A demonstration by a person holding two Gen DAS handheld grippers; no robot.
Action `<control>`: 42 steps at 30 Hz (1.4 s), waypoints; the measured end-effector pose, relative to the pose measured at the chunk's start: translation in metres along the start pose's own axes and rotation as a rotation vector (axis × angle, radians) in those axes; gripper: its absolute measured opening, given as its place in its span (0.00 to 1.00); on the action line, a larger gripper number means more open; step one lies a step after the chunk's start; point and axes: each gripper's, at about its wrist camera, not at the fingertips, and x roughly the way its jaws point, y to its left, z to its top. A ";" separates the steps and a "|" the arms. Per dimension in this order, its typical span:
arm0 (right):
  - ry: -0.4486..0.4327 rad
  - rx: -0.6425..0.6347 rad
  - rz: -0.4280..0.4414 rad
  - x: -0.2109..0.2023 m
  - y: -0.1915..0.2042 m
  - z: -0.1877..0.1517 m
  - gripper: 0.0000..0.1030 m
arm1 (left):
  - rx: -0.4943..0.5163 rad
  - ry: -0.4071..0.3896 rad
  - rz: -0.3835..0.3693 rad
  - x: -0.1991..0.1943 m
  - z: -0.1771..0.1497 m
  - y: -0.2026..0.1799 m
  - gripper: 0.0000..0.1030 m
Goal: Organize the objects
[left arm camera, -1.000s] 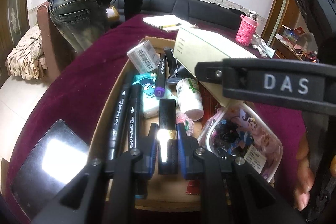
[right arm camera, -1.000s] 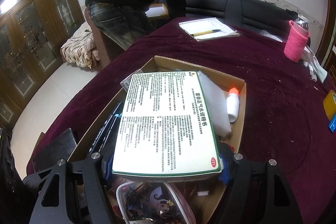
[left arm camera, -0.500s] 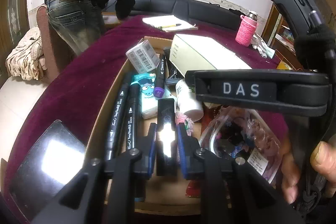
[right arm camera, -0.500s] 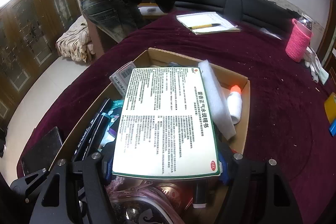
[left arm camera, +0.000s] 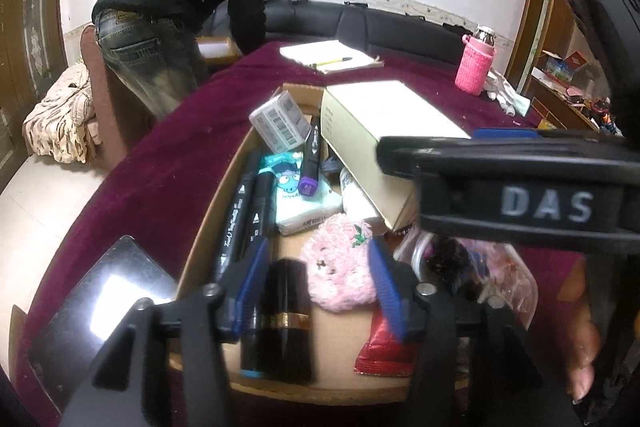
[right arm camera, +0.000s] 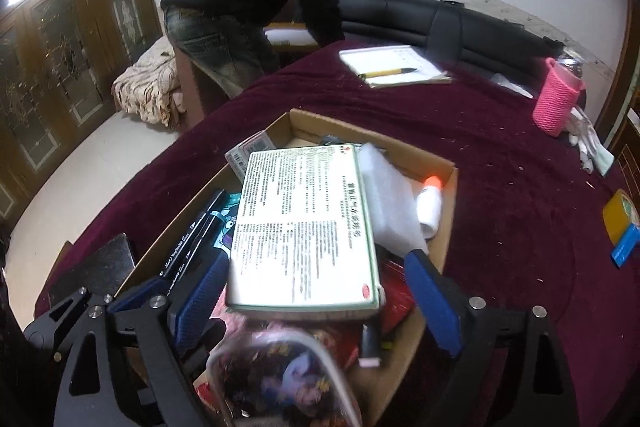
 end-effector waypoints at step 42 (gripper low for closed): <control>-0.159 0.074 -0.035 -0.103 -0.026 -0.107 0.97 | 0.157 0.006 0.447 -0.051 -0.019 -0.025 1.00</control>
